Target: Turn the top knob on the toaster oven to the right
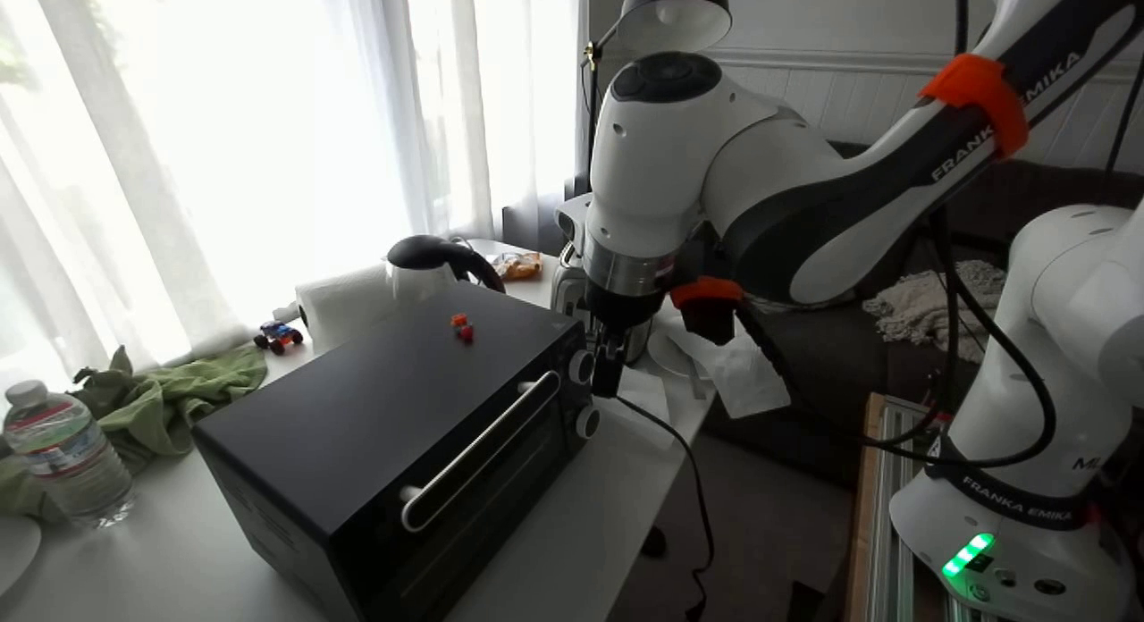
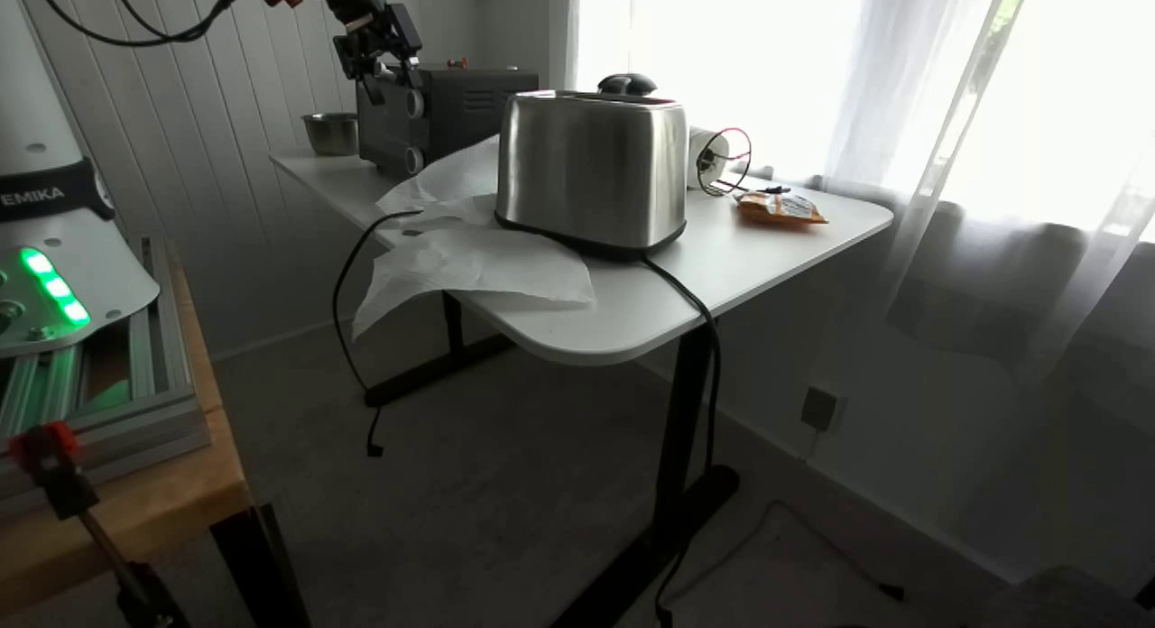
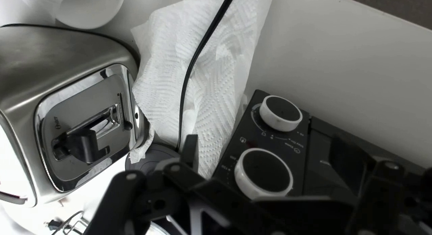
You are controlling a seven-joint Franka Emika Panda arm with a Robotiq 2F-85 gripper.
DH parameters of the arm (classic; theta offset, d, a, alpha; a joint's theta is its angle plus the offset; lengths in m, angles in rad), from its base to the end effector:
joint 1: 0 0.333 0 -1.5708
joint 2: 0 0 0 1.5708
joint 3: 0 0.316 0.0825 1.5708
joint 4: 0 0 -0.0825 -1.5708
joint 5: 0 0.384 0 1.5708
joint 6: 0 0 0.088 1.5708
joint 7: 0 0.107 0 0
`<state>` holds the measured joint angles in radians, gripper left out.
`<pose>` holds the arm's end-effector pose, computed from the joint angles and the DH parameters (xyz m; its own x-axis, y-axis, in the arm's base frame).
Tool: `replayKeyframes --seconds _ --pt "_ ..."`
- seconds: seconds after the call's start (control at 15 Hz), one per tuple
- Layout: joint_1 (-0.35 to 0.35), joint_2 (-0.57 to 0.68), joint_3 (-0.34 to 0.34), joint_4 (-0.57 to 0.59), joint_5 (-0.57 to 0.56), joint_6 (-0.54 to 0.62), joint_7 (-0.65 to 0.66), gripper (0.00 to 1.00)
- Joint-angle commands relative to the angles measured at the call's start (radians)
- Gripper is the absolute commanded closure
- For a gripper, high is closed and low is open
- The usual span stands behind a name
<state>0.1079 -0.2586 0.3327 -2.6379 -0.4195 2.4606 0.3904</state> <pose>0.3817 0.1757 0.3335 0.9187 0.3730 0.1298 0.3153 -0.8906 0.3278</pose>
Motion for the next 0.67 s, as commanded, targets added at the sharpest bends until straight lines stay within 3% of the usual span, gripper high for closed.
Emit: replayKeyframes --seconds 0.0,0.07,0.27,0.33,0.4,0.53,0.6 --pt "-0.016 0.036 0.008 0.011 -0.059 0.056 0.08 0.26" --pt "-0.02 0.038 0.009 0.012 -0.072 0.062 0.094 0.29" --pt "-0.027 0.04 0.01 0.011 -0.109 0.095 0.13 0.5" --pt "-0.03 0.041 0.011 0.012 -0.12 0.102 0.139 0.35" --pt "-0.033 0.044 0.012 0.013 -0.131 0.107 0.147 0.28" --pt "-0.037 0.05 0.013 0.015 -0.151 0.118 0.16 0.28" --pt "-0.038 0.053 0.012 0.016 -0.159 0.124 0.164 0.4"
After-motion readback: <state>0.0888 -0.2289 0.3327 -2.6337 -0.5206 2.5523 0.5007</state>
